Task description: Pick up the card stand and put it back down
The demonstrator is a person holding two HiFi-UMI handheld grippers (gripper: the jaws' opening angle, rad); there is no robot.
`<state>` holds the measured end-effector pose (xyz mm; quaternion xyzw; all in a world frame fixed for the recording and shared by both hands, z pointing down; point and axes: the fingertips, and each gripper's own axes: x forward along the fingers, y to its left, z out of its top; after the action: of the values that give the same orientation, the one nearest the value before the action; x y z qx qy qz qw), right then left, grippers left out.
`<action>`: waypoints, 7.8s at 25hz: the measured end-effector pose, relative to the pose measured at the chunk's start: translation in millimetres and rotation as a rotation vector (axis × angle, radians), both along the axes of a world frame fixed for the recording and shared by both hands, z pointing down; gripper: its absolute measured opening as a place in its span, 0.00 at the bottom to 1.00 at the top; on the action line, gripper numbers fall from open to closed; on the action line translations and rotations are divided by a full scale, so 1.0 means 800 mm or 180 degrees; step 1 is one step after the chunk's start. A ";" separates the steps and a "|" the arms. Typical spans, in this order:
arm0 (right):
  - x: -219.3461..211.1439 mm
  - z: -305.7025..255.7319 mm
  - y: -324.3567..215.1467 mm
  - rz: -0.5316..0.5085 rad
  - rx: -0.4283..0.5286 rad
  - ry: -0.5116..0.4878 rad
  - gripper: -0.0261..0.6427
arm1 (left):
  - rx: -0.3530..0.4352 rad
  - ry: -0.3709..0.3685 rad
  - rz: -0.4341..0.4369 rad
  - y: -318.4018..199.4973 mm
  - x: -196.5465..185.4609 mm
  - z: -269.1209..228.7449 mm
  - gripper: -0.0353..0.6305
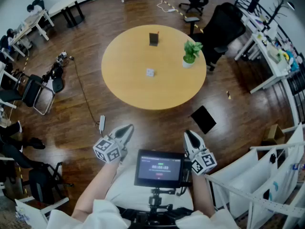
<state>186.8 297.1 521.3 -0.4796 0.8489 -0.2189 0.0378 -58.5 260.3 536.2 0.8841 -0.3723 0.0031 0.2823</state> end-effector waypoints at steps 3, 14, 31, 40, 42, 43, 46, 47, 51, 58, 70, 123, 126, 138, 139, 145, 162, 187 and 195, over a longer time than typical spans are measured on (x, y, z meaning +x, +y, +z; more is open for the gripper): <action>-0.016 0.003 -0.014 -0.0058 0.0059 0.0043 0.13 | -0.0092 0.0061 -0.0067 -0.013 -0.011 0.013 0.05; -0.008 0.008 -0.012 0.0050 -0.0007 -0.0066 0.13 | 0.0005 -0.0177 -0.0047 -0.038 -0.045 0.014 0.05; -0.056 0.018 -0.046 -0.0089 -0.0158 0.0178 0.13 | 0.0064 -0.0114 -0.0030 -0.059 -0.082 0.013 0.05; -0.115 0.006 -0.093 0.0015 -0.0215 0.0203 0.12 | 0.0115 -0.0163 0.0275 -0.105 -0.103 0.004 0.05; -0.130 0.004 -0.103 0.0037 -0.0202 0.0199 0.12 | 0.0130 -0.0199 0.0341 -0.117 -0.111 0.001 0.05; -0.137 0.004 -0.108 0.0040 -0.0199 0.0200 0.12 | 0.0135 -0.0214 0.0366 -0.124 -0.115 0.000 0.05; -0.154 0.007 -0.122 0.0059 -0.0198 0.0205 0.12 | 0.0173 -0.0192 0.0373 -0.143 -0.127 -0.003 0.05; -0.159 0.010 -0.126 0.0064 -0.0207 0.0214 0.12 | 0.0184 -0.0178 0.0373 -0.148 -0.131 -0.004 0.05; -0.177 0.015 -0.148 0.0074 -0.0213 0.0246 0.12 | 0.0195 -0.0087 0.0325 -0.168 -0.152 -0.005 0.05; -0.203 0.019 -0.185 0.0086 -0.0185 0.0305 0.12 | 0.0206 -0.0002 0.0328 -0.191 -0.176 0.002 0.05; -0.203 0.025 -0.218 0.0194 -0.0182 0.0335 0.12 | 0.0216 0.0018 0.0454 -0.219 -0.171 0.009 0.05; -0.035 0.070 -0.282 -0.0308 -0.0534 0.0311 0.11 | -0.0082 -0.0157 0.0089 -0.256 -0.002 0.026 0.05; -0.047 0.072 -0.296 -0.0288 -0.0567 0.0313 0.11 | -0.0050 -0.0139 0.0097 -0.278 -0.010 0.022 0.05; -0.104 0.053 -0.356 -0.0088 -0.0507 0.0324 0.11 | -0.0003 -0.0088 0.0307 -0.353 -0.061 0.011 0.05; -0.107 0.052 -0.360 -0.0058 -0.0506 0.0323 0.11 | 0.0000 -0.0080 0.0331 -0.360 -0.064 0.011 0.05; -0.130 0.051 -0.376 0.0114 -0.0507 0.0363 0.11 | -0.0008 -0.0027 0.0482 -0.387 -0.086 0.015 0.05; -0.198 0.065 -0.405 0.0480 -0.0529 0.0424 0.11 | -0.0056 0.0033 0.0797 -0.442 -0.162 0.049 0.05; -0.140 0.075 -0.463 0.0085 -0.0702 0.0582 0.11 | -0.0227 -0.0039 0.0566 -0.482 -0.104 0.063 0.05; -0.112 0.120 -0.507 -0.0339 -0.0800 0.0814 0.13 | -0.0241 -0.0168 0.0447 -0.498 -0.070 0.066 0.05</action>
<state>97.6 -108.5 617.5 -0.4588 0.8370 -0.2622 -0.1422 -114.6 -138.2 589.3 0.8963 -0.3163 0.0603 0.3047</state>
